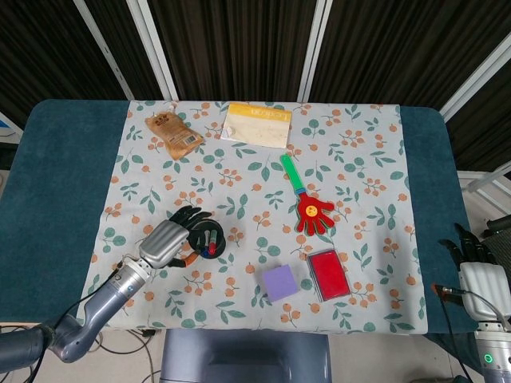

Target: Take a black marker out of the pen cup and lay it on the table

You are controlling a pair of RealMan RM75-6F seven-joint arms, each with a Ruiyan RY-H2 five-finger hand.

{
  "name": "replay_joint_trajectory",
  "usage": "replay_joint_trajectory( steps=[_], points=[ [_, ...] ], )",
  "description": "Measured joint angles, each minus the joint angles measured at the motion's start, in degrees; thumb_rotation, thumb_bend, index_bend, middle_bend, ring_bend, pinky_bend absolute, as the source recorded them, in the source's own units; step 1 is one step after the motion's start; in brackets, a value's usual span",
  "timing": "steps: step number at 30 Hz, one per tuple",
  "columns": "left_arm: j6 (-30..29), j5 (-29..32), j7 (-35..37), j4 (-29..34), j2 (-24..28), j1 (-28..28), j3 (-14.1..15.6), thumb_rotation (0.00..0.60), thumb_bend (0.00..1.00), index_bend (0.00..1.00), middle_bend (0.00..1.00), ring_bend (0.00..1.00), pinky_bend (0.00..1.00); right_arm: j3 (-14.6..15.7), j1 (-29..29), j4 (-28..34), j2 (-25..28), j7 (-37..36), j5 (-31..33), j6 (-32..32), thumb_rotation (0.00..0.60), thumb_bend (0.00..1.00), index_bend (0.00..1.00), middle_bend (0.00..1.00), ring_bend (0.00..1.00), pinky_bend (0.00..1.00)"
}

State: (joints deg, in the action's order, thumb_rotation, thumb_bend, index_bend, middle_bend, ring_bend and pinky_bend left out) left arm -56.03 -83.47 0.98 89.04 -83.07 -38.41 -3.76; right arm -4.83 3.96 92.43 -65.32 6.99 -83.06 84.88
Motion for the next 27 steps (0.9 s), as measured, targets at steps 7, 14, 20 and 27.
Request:
replay_joint_trajectory(
  steps=[7,14,20,27],
  points=[
    [-0.1,0.3,0.4,0.3,0.1,-0.1,-0.1,0.6,0.46,0.52,0.11,0.0,0.0,0.0,0.0,0.1,0.0,0.0,0.0,-0.1,0.6,0.05,0.25,0.03,0.09,0.19],
    [-1.1,-0.7,1.6,2.7,2.2,0.2,-0.1,0.6,0.46,0.52,0.11,0.0,0.0,0.0,0.0,0.1,0.1,-0.1,0.0,-0.1,0.6,0.05,0.25,0.03,0.09,0.19],
    [-2.5,-1.1,1.9,5.9,5.3,0.5,-0.8,0.6,0.46,0.53,0.11,0.0,0.0,0.1,0.0,0.2,0.1,0.0,0.0,-0.1,0.6,0.05,0.25,0.03,0.09,0.19],
    [-5.5,-2.9,5.8,11.9,12.0,1.5,-1.7,0.6,0.46,0.53,0.11,0.0,0.0,0.0,0.0,0.3,0.1,0.1,0.1,-0.2,0.6,0.05,0.25,0.03,0.09,0.19]
  ],
)
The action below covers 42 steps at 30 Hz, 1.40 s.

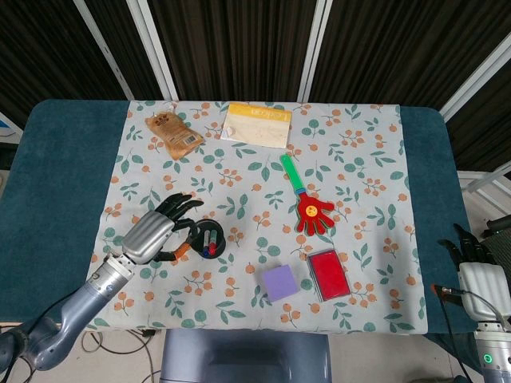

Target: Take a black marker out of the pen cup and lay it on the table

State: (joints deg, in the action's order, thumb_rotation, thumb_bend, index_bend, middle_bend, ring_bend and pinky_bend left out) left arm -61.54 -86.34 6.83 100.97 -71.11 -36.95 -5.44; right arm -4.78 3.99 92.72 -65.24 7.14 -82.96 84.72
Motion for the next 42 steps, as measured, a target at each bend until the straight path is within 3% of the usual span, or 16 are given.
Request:
replay_joint_trajectory(
  steps=[9,17,30,36,42],
  points=[
    [-5.4,-5.2,9.7,3.9,9.5,3.2,1.1,0.6,0.46,0.53,0.11,0.0,0.0,0.0,0.0,0.1,0.0,0.3,0.1,-0.1,0.6,0.05,0.25,0.03,0.09,0.19],
    [-6.6,-8.9,24.1,-0.8,12.5,5.1,4.7,0.6,0.46,0.54,0.11,0.0,0.0,0.0,0.0,0.3,0.0,0.4,0.2,-0.1,0.6,0.05,0.25,0.03,0.09,0.19],
    [1.2,-10.8,50.2,-17.6,7.4,2.5,10.0,0.6,0.46,0.54,0.11,0.0,0.0,0.0,-0.1,0.3,0.0,0.5,0.5,-0.2,0.6,0.05,0.25,0.03,0.09,0.19],
    [6.4,-9.8,53.0,-23.6,3.2,-1.0,10.1,0.6,0.46,0.54,0.11,0.0,0.0,0.0,-0.1,0.4,0.0,0.5,0.6,-0.3,0.6,0.05,0.25,0.03,0.09,0.19],
    [8.6,-6.5,51.5,-26.4,0.4,-3.8,6.8,0.6,0.46,0.54,0.11,0.0,0.0,-0.1,-0.1,0.4,0.0,0.6,0.9,-0.4,0.6,0.05,0.25,0.03,0.09,0.19]
  ],
)
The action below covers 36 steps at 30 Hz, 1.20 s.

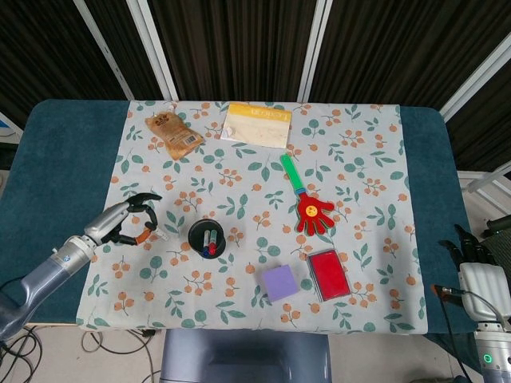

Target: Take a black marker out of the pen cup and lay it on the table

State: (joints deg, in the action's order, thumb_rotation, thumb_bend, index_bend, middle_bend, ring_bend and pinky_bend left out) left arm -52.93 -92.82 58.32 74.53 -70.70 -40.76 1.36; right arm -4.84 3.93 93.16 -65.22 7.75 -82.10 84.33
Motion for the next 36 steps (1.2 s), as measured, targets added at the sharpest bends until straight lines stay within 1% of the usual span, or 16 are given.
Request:
replay_joint_trajectory(
  steps=[5,11,14,19,22,27,30,33,36],
  points=[
    [0.8,2.3,-3.2,-1.5,-1.8,-1.7,-2.5,0.6,0.46,0.54,0.12,0.0,0.0,0.0,0.0,0.1,0.0,0.1,0.2,0.0,0.6,0.05,0.25,0.03,0.09,0.19],
    [2.3,5.8,-9.3,-3.6,-4.4,-3.2,-5.1,0.6,0.46,0.53,0.12,0.0,0.0,0.0,0.0,0.3,0.0,0.1,0.4,-0.2,0.6,0.05,0.25,0.03,0.09,0.19],
    [3.2,7.5,-13.7,-5.2,-6.1,-3.9,-6.0,0.6,0.46,0.53,0.12,0.0,0.0,-0.1,-0.1,0.3,0.1,0.1,0.4,-0.1,0.6,0.05,0.25,0.03,0.09,0.19],
    [3.9,11.1,-22.5,-8.1,-10.5,-4.9,-8.0,0.6,0.46,0.51,0.12,0.0,0.0,-0.1,-0.1,0.3,0.1,0.2,0.5,-0.1,0.6,0.05,0.25,0.03,0.09,0.19],
    [5.0,13.1,-25.1,-9.2,-13.1,-5.4,-8.7,0.6,0.46,0.48,0.12,0.0,0.0,-0.1,-0.2,0.3,0.1,0.0,0.5,0.0,0.6,0.05,0.25,0.03,0.09,0.19],
    [5.6,13.4,-26.8,-10.9,-14.9,-5.5,-8.5,0.6,0.44,0.45,0.12,0.0,0.0,-0.1,-0.2,0.4,0.1,-0.1,0.6,0.0,0.6,0.05,0.25,0.03,0.09,0.19],
    [5.5,12.8,-26.3,-10.9,-14.7,-5.3,-8.2,0.6,0.4,0.39,0.11,0.0,0.0,-0.1,-0.2,0.4,0.1,0.0,0.6,0.1,0.6,0.05,0.25,0.03,0.09,0.19],
    [5.5,11.9,-25.1,-10.5,-13.8,-5.2,-7.8,0.6,0.36,0.28,0.1,0.0,0.0,-0.1,-0.2,0.4,0.1,0.0,0.6,0.0,0.6,0.05,0.25,0.03,0.09,0.19],
    [5.7,10.8,-24.0,-9.9,-12.3,-5.1,-6.9,0.6,0.28,0.18,0.07,0.0,0.0,-0.1,-0.2,0.5,0.1,0.0,0.7,0.0,0.6,0.05,0.25,0.03,0.09,0.19]
  ],
)
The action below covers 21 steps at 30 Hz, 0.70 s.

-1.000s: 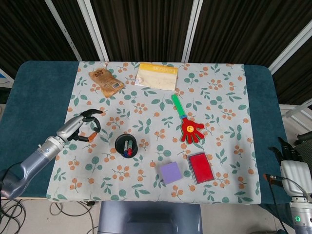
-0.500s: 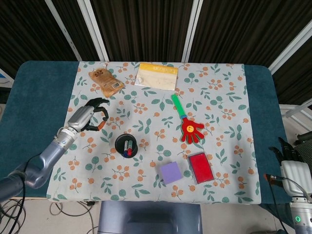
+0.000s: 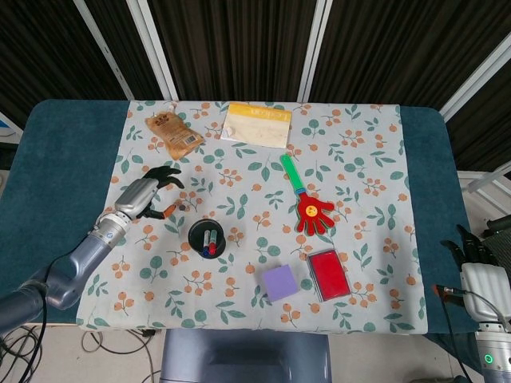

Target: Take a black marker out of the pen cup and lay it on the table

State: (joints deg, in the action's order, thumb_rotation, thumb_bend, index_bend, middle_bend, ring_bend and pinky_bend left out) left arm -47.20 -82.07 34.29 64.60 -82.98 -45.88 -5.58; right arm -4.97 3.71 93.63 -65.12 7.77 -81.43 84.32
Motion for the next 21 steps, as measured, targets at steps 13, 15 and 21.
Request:
replay_joint_trajectory(
  steps=[13,15,21],
  points=[
    [-4.7,-5.2,5.9,7.5,10.2,2.4,3.3,0.6,0.23,0.14,0.06,0.0,0.0,-0.1,0.0,0.2,-0.1,0.5,0.2,0.0,0.6,0.05,0.25,0.03,0.09,0.19],
    [-7.9,-5.2,5.1,8.3,11.4,4.1,3.3,0.6,0.23,0.16,0.06,0.0,0.0,-0.1,0.0,0.2,-0.1,0.5,0.1,0.1,0.6,0.05,0.25,0.03,0.09,0.19],
    [-14.4,-4.1,-6.5,11.2,14.4,8.8,3.7,0.6,0.23,0.16,0.06,0.0,0.0,-0.1,0.0,0.2,-0.1,0.6,0.2,0.0,0.6,0.05,0.25,0.03,0.09,0.19]
  ],
)
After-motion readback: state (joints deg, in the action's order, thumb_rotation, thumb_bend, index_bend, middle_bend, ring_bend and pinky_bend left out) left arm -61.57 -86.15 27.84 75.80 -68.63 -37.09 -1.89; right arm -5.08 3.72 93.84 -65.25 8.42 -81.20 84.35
